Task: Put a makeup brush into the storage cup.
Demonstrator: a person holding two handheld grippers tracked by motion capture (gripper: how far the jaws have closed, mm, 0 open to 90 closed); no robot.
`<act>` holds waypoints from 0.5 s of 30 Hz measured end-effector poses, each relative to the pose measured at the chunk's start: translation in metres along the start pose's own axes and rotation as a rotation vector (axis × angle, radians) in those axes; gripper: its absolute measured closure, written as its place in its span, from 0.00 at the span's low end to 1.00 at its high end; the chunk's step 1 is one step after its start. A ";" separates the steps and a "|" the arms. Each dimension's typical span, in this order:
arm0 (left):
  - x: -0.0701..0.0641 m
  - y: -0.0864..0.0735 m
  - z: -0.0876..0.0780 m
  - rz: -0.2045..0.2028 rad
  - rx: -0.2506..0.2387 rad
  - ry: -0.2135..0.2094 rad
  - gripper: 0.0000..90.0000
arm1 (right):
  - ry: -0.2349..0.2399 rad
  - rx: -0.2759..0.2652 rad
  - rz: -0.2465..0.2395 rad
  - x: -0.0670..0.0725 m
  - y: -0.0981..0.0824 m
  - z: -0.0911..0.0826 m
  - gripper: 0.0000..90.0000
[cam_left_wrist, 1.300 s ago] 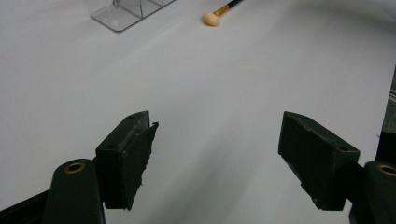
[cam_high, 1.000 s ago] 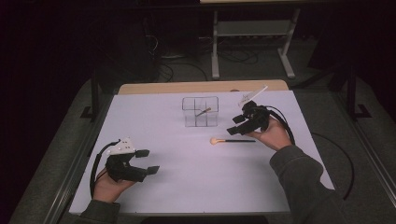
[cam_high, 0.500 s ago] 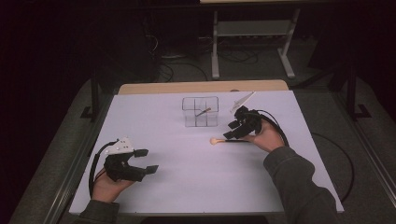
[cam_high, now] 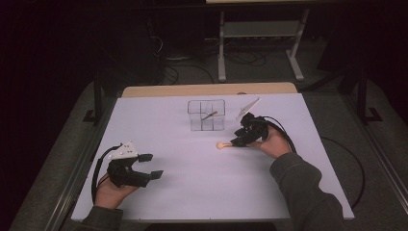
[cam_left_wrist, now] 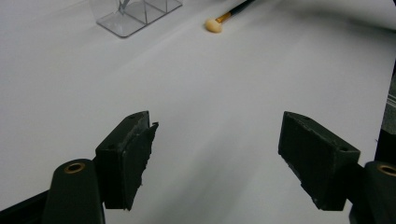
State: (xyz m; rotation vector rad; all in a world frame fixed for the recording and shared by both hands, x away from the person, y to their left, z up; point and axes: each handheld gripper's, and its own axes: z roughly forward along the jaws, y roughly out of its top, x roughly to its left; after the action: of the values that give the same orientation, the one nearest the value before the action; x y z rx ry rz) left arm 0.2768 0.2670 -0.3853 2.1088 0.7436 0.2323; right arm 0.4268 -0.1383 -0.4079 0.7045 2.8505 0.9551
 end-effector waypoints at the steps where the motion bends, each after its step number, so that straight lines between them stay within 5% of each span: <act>1: 0.000 0.000 0.000 -0.006 0.000 -0.002 0.28 | 0.002 0.002 0.001 0.000 0.000 0.000 0.59; 15: 0.000 -0.001 0.001 -0.007 0.004 -0.004 0.27 | 0.014 0.039 -0.010 0.000 0.001 0.012 0.62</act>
State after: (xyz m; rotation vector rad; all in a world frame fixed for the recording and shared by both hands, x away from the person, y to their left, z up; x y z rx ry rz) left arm 0.2769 0.2665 -0.3864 2.1094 0.7491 0.2232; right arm 0.4295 -0.1309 -0.4165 0.6888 2.8889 0.9096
